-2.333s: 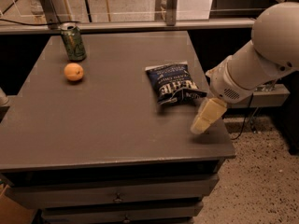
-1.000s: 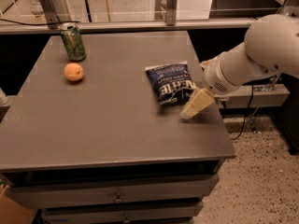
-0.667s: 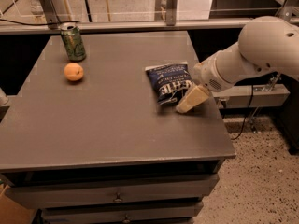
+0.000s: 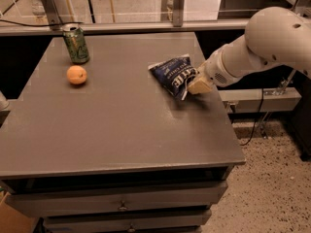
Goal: Move blue chip bag near green can
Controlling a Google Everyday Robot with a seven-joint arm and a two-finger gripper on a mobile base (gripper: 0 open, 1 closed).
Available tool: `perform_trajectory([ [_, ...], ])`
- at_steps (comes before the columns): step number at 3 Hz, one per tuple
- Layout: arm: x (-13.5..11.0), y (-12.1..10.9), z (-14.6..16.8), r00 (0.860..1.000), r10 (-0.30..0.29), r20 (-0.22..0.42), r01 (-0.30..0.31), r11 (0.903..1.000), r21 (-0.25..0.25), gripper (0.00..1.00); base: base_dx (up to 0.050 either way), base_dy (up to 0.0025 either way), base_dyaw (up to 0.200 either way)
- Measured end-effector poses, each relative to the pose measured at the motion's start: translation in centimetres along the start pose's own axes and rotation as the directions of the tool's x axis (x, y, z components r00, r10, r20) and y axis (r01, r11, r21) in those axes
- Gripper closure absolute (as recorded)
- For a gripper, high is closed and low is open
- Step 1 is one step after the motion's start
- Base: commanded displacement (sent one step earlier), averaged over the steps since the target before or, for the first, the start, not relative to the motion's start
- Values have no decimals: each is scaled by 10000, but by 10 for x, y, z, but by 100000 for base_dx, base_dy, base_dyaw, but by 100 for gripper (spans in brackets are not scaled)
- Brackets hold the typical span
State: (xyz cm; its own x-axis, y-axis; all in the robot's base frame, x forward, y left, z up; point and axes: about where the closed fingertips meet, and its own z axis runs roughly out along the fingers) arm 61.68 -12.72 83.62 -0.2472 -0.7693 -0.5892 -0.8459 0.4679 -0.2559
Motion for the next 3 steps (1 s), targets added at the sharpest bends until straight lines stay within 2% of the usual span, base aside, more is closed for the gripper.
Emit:
perform_trajectory([
  [1, -18, -5, -5, 9992, -97, 400, 95, 9999, 54, 88, 0, 0, 0],
  [2, -44, -8, -2, 9953, -332, 913, 329, 9994, 47, 100, 0, 0, 0],
  [3, -74, -3, 16, 9877, -707, 1397, 743, 9970, -209, 100, 0, 0, 0],
])
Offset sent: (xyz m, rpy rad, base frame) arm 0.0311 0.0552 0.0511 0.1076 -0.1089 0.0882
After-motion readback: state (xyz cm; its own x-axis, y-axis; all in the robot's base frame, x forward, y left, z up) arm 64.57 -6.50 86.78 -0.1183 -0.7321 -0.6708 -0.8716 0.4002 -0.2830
